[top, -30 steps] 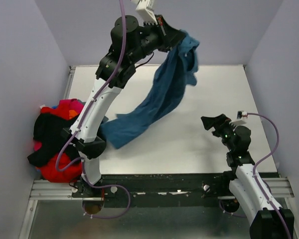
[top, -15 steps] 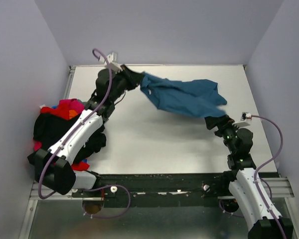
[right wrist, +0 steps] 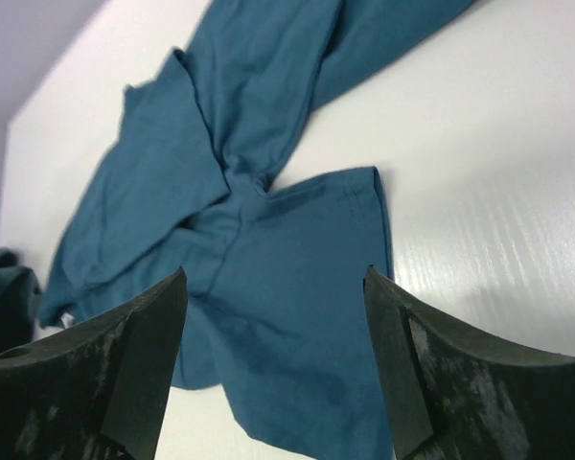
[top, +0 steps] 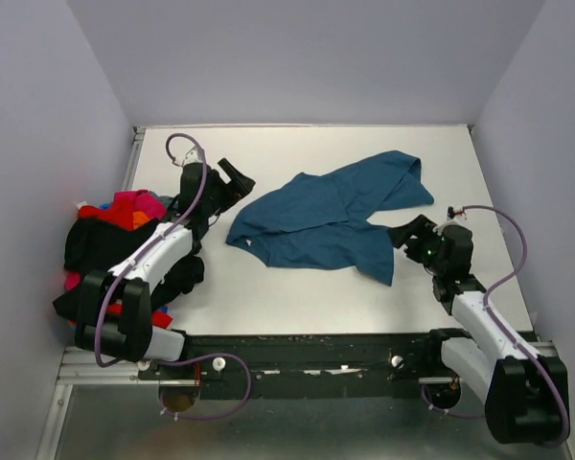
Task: Fold and stack the t-shirts
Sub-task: Move the tshirt to the center of the board
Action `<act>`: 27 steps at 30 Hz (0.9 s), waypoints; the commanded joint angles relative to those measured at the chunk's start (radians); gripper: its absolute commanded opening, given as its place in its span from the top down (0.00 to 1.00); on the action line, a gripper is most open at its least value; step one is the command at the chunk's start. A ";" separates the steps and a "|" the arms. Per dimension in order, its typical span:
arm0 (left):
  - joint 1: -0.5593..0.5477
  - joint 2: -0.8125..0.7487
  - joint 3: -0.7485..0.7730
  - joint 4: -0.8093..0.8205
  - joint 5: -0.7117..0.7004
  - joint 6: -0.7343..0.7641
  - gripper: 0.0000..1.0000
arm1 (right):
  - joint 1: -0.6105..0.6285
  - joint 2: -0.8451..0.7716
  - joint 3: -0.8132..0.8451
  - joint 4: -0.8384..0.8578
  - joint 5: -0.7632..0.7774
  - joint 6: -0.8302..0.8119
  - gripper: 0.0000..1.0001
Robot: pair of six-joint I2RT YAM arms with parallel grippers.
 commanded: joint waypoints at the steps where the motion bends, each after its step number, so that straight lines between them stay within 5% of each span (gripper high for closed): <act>1: -0.090 -0.043 0.036 -0.098 -0.126 0.146 0.04 | 0.013 0.131 0.085 -0.050 -0.041 -0.036 0.20; 5: -0.202 -0.045 0.037 -0.163 -0.314 0.221 0.01 | 0.069 0.245 0.148 -0.112 0.028 -0.042 0.21; 10: -0.205 0.067 0.089 -0.160 -0.309 0.255 0.03 | 0.147 0.288 0.216 -0.246 0.221 -0.027 0.24; 13: -0.212 0.138 0.135 -0.143 -0.276 0.287 0.06 | 0.157 0.305 0.259 -0.355 0.314 0.017 0.32; 24: -0.330 0.265 0.210 -0.104 -0.139 0.477 0.09 | 0.166 0.260 0.227 -0.530 0.254 0.162 0.32; 27: -0.342 0.291 0.220 -0.057 -0.011 0.511 0.10 | 0.172 0.265 0.203 -0.521 0.237 0.172 0.42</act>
